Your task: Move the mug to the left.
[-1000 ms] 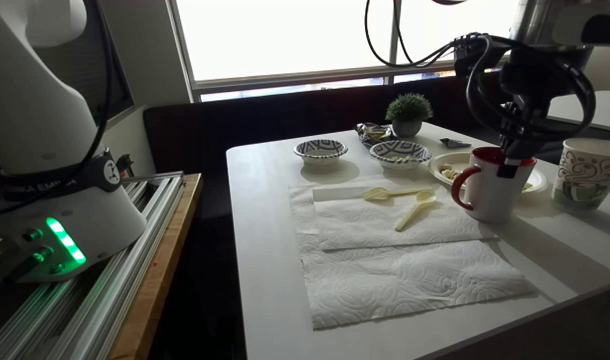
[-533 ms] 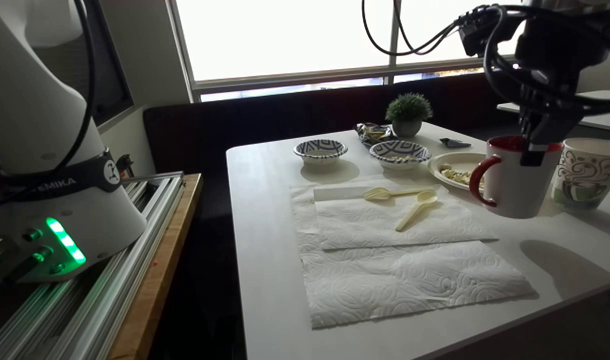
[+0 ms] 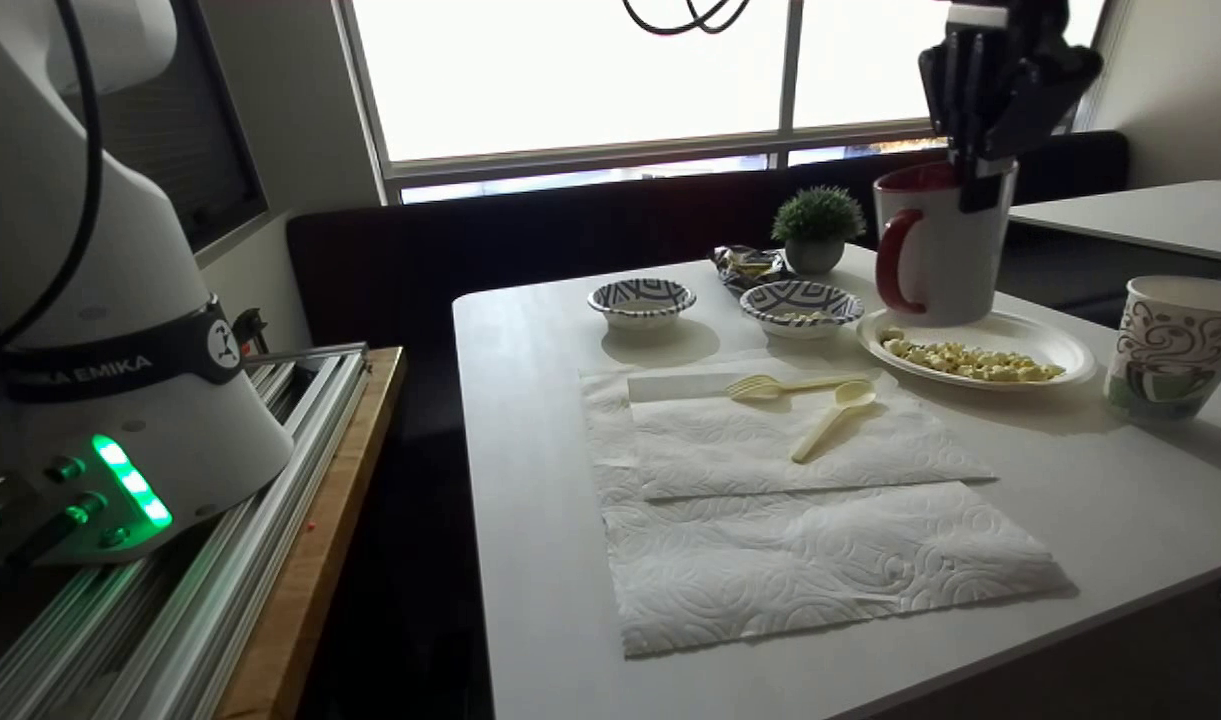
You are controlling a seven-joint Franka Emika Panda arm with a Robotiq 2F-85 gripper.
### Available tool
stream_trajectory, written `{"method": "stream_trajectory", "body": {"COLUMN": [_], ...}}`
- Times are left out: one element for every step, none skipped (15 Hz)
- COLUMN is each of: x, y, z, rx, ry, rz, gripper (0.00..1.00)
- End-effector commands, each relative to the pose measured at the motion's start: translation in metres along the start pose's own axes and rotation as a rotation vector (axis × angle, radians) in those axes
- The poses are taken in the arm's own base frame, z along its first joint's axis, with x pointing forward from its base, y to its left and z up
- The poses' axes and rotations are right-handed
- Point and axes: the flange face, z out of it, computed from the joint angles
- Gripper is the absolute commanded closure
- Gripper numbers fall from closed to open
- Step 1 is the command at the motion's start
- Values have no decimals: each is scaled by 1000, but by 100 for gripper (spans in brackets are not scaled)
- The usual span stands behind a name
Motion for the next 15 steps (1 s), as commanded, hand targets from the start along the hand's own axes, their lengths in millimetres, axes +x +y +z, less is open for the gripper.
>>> {"method": "stream_trajectory", "body": {"x": [-43,-53,-62,-72,-80,-87,-65,-71,-72,-72,-71,-71,-71,-70,-73], "y": [-28,-39,-49,-60,-70,-82,-68,-75,-77,-75,-71,-68,-67,-67,-72], "z": [-44,-51,-57,-64,-69,-74,-53,-56,-56,-53,-50,-46,-45,-44,-47], "rx": [48,51,59,67,78,103,53,58,58,58,57,56,56,56,74], "ry": [24,27,23,16,9,4,-12,-12,-14,-19,-24,-30,-34,-35,-27], "rz": [-194,-251,-308,-365,-420,-471,-389,-405,-404,-400,-393,-387,-385,-385,-408], "gripper": [98,98,98,98,98,98,98,92,92,92,92,92,92,92,98]}}
